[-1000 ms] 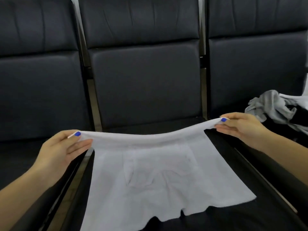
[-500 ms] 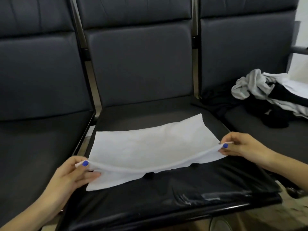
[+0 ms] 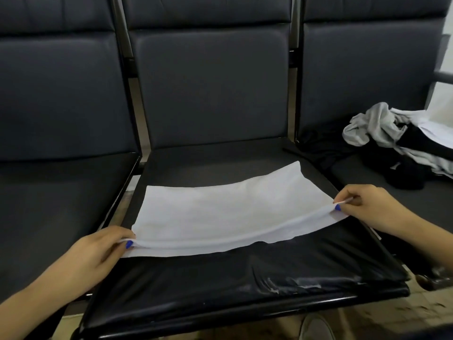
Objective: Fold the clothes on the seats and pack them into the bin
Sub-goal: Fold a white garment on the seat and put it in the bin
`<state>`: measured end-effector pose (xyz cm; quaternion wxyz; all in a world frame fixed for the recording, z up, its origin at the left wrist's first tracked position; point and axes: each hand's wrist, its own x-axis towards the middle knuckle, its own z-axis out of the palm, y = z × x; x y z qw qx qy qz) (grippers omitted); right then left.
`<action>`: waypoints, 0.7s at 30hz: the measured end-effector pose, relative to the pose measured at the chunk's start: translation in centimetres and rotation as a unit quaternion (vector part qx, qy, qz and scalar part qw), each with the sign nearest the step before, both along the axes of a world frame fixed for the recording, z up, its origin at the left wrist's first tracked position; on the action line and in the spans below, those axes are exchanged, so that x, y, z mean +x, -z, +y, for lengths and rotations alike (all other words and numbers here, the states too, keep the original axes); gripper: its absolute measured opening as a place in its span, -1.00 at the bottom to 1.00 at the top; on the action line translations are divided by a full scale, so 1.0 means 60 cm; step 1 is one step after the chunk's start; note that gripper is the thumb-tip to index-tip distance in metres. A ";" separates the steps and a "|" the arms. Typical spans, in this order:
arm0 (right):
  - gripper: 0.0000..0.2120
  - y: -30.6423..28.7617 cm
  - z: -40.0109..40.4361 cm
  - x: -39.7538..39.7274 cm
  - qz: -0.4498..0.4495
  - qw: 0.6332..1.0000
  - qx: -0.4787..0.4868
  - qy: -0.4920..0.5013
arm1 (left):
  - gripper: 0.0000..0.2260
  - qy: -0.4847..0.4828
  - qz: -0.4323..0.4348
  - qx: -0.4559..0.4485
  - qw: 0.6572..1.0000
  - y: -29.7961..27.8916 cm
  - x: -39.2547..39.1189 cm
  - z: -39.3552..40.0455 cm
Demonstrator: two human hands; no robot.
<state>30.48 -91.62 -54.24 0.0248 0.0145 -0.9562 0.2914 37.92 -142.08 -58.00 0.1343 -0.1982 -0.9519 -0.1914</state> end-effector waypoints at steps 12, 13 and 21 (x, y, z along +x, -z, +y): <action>-0.40 0.022 0.022 -0.011 0.026 0.986 0.105 -0.125 | -0.83 0.023 0.096 -0.116 0.988 0.006 -0.012 -0.001; -0.46 0.020 0.022 -0.013 0.022 0.986 0.106 -0.127 | -0.85 0.006 0.118 -0.117 0.986 0.005 -0.014 0.000; -0.59 -0.028 0.017 -0.013 0.171 0.984 0.046 -0.033 | -0.88 -0.053 0.124 -0.026 0.991 -0.029 -0.024 0.023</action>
